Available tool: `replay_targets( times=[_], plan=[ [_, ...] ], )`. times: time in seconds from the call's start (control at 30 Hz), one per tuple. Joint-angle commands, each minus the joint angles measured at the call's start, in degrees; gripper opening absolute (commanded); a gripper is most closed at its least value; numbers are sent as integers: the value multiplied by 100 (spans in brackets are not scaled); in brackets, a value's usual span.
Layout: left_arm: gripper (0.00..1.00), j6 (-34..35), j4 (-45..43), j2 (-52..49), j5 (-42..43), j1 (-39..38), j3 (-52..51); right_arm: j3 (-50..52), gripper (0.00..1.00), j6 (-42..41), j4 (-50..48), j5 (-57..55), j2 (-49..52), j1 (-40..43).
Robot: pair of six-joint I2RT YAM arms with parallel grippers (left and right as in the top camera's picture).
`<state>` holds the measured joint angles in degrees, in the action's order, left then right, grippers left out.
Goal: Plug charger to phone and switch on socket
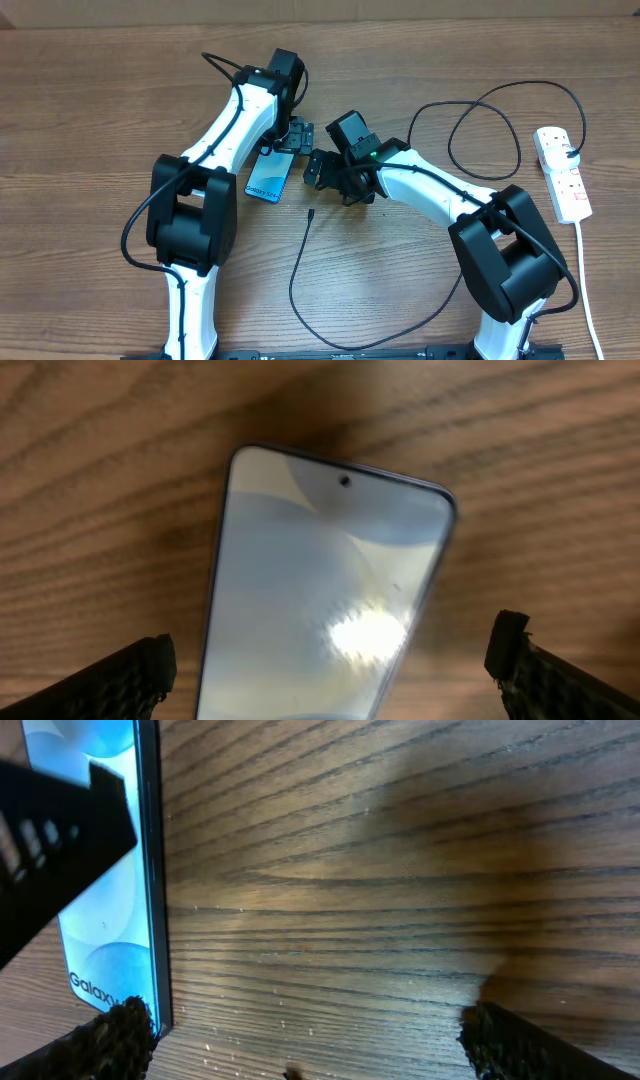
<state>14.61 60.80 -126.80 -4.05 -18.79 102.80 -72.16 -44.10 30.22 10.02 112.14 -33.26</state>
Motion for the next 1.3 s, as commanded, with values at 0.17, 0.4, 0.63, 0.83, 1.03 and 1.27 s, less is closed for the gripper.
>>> replay_targets(
  times=[0.17, 0.4, 0.63, 0.83, 1.03, 1.27],
  plan=[
    [100, 37, -39, -702, -452, 39, 46, -66, 100, 114, 15, -98, 17, -17],
    [74, 37, 286, -826, -258, 42, 48, -59, 100, 116, 55, -98, 20, -46],
    [59, -15, 586, -826, 922, 44, 48, -59, 100, 739, -321, 433, 20, -179],
    [59, -245, 678, -824, 1596, 81, 61, -59, 100, 730, -376, 728, 20, -177],
    [93, -514, 643, -824, 981, 245, 61, -59, 100, 732, -337, 723, 20, -177],
    [97, -953, 413, -824, 118, 306, 87, -59, 100, 732, -343, 660, 20, -179]
  ],
)
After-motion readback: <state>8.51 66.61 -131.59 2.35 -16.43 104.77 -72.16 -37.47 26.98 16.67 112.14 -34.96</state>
